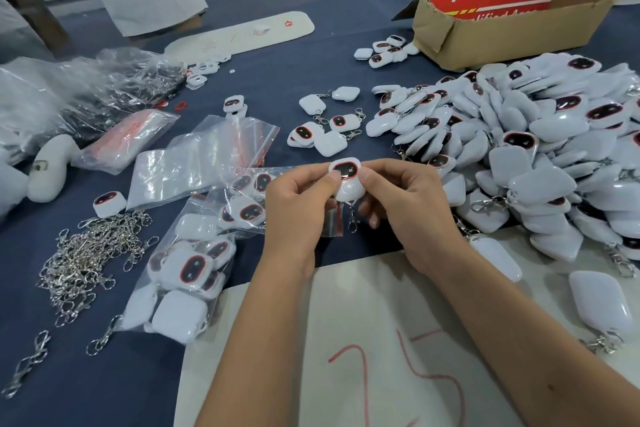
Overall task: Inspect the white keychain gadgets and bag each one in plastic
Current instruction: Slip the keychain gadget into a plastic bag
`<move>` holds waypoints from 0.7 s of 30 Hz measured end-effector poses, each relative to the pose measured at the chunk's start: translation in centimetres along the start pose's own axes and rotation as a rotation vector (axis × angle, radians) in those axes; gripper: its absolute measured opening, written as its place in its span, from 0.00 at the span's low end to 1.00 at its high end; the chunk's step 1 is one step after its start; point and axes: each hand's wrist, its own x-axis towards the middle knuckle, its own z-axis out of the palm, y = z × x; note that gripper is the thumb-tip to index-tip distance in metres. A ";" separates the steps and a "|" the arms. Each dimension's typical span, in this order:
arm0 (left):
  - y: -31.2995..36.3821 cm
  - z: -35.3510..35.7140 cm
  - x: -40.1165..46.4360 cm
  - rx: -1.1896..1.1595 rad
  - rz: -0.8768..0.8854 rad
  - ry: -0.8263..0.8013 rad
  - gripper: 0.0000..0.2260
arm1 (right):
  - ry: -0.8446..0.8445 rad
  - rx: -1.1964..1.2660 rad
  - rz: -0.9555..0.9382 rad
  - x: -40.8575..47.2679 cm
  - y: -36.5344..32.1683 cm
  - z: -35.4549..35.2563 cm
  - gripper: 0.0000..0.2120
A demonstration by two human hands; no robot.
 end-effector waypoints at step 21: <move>0.5 0.1 0.1 -0.194 -0.134 -0.001 0.10 | -0.032 0.120 0.026 0.2 0.2 -0.2 0.06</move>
